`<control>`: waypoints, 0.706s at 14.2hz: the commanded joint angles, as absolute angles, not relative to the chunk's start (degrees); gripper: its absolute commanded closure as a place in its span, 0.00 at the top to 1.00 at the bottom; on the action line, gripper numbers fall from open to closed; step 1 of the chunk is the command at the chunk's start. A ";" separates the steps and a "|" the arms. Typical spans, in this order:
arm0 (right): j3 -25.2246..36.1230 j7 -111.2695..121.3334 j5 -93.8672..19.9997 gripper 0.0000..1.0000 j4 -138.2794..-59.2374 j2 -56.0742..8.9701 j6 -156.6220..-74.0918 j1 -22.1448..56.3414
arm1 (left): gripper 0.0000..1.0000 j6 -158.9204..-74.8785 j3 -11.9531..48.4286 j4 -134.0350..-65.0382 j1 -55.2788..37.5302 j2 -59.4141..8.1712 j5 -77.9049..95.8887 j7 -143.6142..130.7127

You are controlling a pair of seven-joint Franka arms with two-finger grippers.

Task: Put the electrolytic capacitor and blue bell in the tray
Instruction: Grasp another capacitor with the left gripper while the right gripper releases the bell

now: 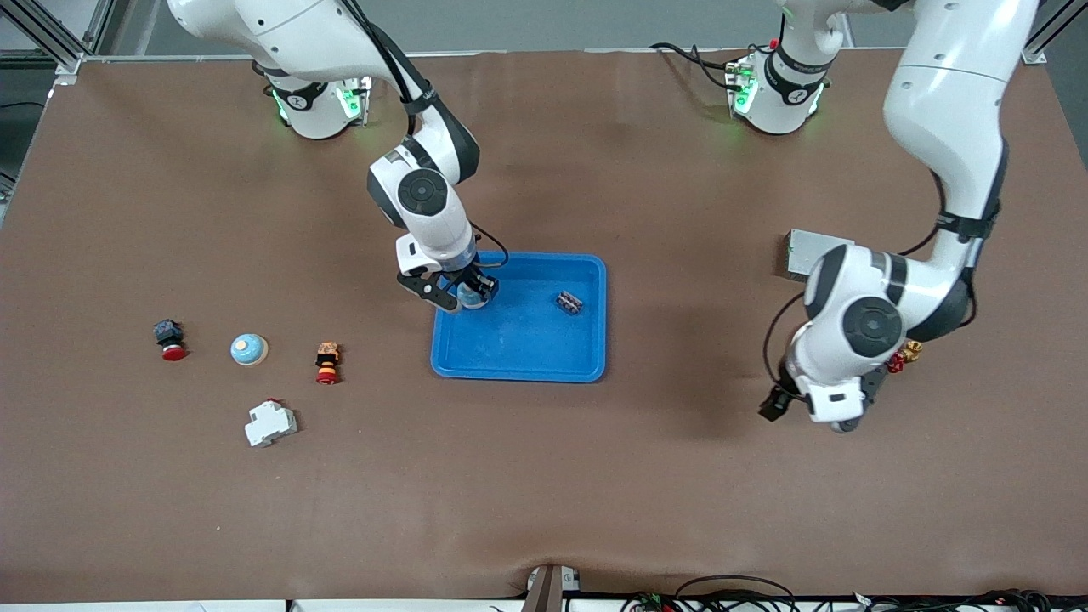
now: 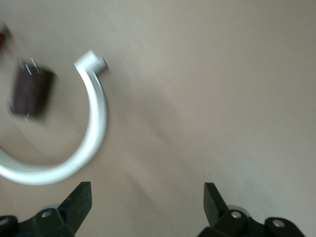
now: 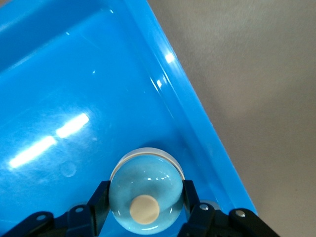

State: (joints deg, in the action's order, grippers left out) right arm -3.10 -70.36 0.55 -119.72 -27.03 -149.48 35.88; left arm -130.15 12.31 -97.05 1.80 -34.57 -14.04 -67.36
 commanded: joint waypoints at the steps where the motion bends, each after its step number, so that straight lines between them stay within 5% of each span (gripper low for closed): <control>1: -2.02 -74.35 2.55 0.00 -117.78 -29.00 -149.77 37.97 | 1.00 -129.64 12.92 -101.94 6.05 -31.03 -15.21 -58.48; 7: 0.08 -78.75 2.90 0.00 -113.21 -34.19 -149.68 41.30 | 1.00 -130.25 13.01 -103.18 15.01 -32.16 -15.38 -44.75; 8: 0.26 -78.66 2.90 0.56 -112.94 -34.19 -149.59 41.05 | 0.99 -130.25 13.01 -103.18 15.46 -32.43 -15.38 -44.13; 9: 0.35 -78.58 2.99 1.00 -112.94 -34.19 -149.50 41.13 | 0.97 -130.34 13.01 -103.18 15.56 -32.69 -15.29 -44.30; 10: 0.35 -78.31 2.99 1.00 -112.85 -34.02 -148.81 41.05 | 0.96 -130.34 13.09 -103.44 15.47 -32.78 -15.21 -45.08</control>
State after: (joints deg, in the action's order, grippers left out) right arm -0.68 -76.82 1.51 -115.05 -30.67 -148.23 40.18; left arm -130.17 12.32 -102.52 15.57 -33.06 -14.21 -44.36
